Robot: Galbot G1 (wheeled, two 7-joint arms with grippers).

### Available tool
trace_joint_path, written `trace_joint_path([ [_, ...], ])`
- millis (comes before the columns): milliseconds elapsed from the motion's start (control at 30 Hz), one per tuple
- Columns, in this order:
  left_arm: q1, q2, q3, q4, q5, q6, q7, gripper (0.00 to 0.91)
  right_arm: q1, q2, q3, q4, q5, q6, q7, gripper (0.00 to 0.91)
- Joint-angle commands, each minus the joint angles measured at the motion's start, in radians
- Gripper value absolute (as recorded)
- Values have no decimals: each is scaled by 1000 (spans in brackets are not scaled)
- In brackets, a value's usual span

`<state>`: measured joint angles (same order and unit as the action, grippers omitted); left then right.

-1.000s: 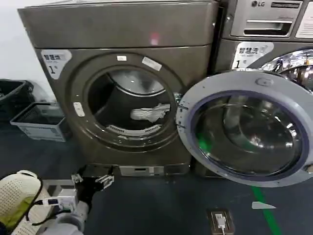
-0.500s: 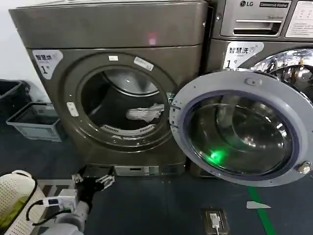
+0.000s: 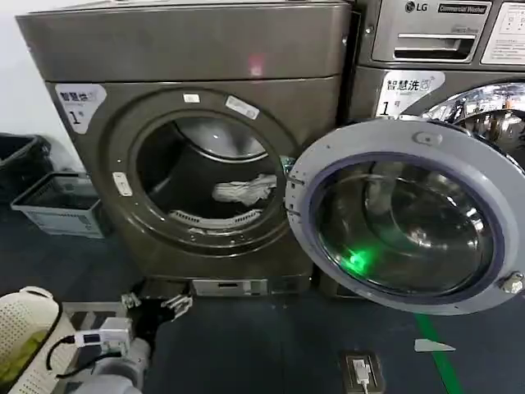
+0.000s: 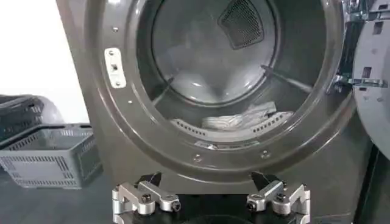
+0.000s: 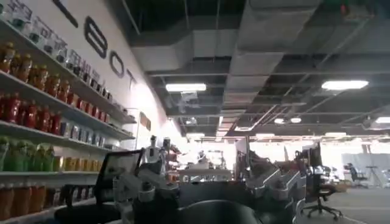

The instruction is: Grasp the clothes from the dryer.

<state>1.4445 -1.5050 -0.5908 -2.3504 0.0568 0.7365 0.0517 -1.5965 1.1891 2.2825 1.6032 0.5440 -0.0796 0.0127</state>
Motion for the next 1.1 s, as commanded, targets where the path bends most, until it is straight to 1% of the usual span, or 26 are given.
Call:
trace_joint_path([
  [33, 1, -2, 3, 3, 4, 49, 1, 907, -2, 6, 0, -1, 8, 4, 5, 907],
  [267, 6, -6, 6, 5, 8, 49, 2, 907, -5, 2, 0, -3, 8, 4, 5, 907],
  [633, 2, 10, 4, 2, 2, 49, 0, 907, 0, 12, -9, 9, 7, 2, 5, 907],
  [1100, 0, 11, 1, 18, -8, 49, -8, 907, -11, 16, -4, 16, 7, 1, 5, 907],
])
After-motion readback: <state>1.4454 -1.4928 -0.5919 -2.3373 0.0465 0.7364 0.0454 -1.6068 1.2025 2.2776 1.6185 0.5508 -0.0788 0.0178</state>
